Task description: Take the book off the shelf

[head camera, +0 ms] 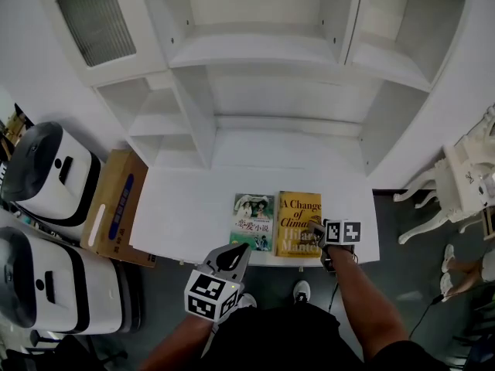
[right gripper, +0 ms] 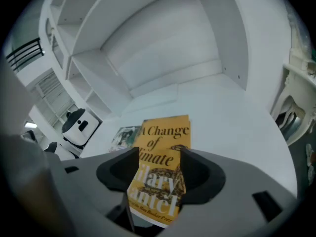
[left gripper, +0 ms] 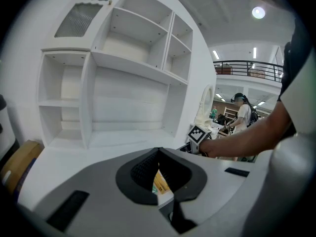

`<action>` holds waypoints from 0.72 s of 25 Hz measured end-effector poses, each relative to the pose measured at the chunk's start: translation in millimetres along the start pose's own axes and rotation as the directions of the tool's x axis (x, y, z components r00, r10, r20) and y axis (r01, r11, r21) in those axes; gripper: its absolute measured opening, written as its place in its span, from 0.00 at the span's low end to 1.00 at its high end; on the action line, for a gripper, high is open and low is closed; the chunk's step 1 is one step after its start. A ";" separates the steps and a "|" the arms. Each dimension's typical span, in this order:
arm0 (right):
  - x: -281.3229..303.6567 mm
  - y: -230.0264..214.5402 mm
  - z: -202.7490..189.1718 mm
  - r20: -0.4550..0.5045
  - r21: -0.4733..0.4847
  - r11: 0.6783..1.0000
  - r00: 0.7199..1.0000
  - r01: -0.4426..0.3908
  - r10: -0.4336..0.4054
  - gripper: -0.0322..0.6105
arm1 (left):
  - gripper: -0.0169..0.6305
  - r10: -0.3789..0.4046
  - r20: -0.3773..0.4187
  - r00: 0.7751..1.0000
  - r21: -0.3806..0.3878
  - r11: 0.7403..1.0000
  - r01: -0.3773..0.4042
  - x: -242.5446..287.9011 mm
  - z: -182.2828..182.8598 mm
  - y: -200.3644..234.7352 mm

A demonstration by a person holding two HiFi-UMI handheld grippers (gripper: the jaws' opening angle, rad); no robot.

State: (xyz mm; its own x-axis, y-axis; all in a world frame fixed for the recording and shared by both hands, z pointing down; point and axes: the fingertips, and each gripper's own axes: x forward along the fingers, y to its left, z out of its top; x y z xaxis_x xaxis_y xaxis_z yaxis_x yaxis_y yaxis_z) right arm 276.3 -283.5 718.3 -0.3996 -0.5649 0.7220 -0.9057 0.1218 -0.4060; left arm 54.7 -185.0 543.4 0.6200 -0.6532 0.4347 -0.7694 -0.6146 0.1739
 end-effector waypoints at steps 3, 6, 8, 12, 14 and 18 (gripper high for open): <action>-38.5 38.2 13.2 0.181 -0.047 0.998 0.982 -0.050 0.058 0.46 | 0.04 -0.030 0.000 1.000 0.015 0.999 0.030 -6.1 -1.0 1.1; -74.2 78.4 9.0 0.270 -0.062 0.991 0.954 -0.118 0.131 0.46 | 0.04 -0.066 0.003 0.998 0.034 0.997 0.066 -13.7 -1.5 1.7; -94.7 101.1 2.2 0.301 -0.063 0.985 0.938 -0.160 0.171 0.45 | 0.04 -0.091 0.003 0.996 0.047 0.995 0.090 -18.5 -1.9 1.1; -131.8 131.7 -10.7 0.366 -0.063 0.976 0.904 -0.210 0.218 0.25 | 0.04 -0.133 -0.004 0.991 0.063 0.989 0.133 -23.5 -7.6 -2.9; -142.5 146.0 -20.6 0.357 -0.132 0.975 0.909 -0.181 0.217 0.14 | 0.04 -0.142 -0.004 0.990 0.065 0.988 0.142 -26.3 -10.1 -6.4; -155.0 168.7 -36.0 0.326 -0.265 0.955 0.920 -0.133 0.218 0.10 | 0.04 -0.145 0.008 0.989 0.064 0.987 0.144 -31.5 -10.1 -15.3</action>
State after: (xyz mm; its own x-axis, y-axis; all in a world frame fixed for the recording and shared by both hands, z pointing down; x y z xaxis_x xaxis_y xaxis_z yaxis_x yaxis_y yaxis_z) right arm 180.4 -145.9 558.1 -0.5191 -0.7591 0.3928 -0.8495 0.4076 -0.3350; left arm 45.4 -150.6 535.9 0.7263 -0.5607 0.3977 -0.6604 -0.7296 0.1775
